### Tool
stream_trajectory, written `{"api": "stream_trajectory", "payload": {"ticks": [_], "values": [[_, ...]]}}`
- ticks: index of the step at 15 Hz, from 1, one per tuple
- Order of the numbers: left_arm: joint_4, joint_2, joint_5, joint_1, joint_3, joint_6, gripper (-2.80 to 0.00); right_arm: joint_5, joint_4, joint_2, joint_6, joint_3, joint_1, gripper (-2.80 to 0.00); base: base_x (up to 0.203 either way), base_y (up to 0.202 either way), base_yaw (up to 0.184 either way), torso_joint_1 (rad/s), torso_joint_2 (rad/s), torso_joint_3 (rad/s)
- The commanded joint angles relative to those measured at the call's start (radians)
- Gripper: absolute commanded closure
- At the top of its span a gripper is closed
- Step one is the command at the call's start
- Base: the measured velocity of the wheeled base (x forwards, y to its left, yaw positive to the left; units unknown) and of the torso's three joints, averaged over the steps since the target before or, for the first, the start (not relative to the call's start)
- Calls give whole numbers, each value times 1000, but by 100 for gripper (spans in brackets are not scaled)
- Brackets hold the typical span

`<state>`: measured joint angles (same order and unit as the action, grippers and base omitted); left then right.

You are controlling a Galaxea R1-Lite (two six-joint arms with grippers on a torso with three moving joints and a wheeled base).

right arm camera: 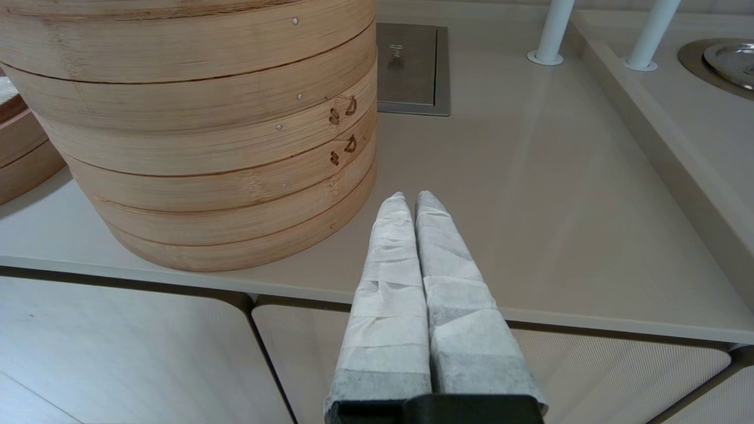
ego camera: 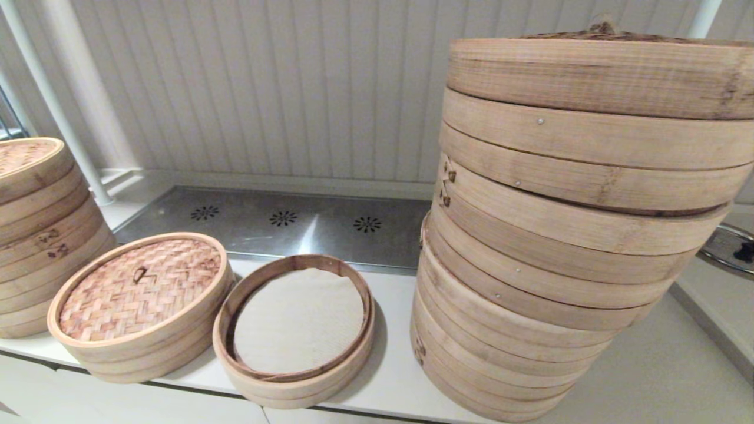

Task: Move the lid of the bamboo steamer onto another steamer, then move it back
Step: Pick up the steamer

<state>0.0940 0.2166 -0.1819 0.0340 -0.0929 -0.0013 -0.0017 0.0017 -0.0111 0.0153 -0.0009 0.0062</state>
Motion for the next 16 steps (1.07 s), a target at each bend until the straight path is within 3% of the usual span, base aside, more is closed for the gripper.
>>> {"api": "stream_trajectory", "payload": {"ticks": [1,6,16], "values": [[-46,-13,21,-2,39,11,0,0,0,0,0,-1,0,0,0,0,0,0,0,0],[-90,-87,119,-23,73,42,0,0,0,0,0,1,1,0,0,0,0,0,0,0],[-57,-192,153,-25,70,46,0,0,0,0,0,0,1,0,0,0,0,0,0,0]]}}
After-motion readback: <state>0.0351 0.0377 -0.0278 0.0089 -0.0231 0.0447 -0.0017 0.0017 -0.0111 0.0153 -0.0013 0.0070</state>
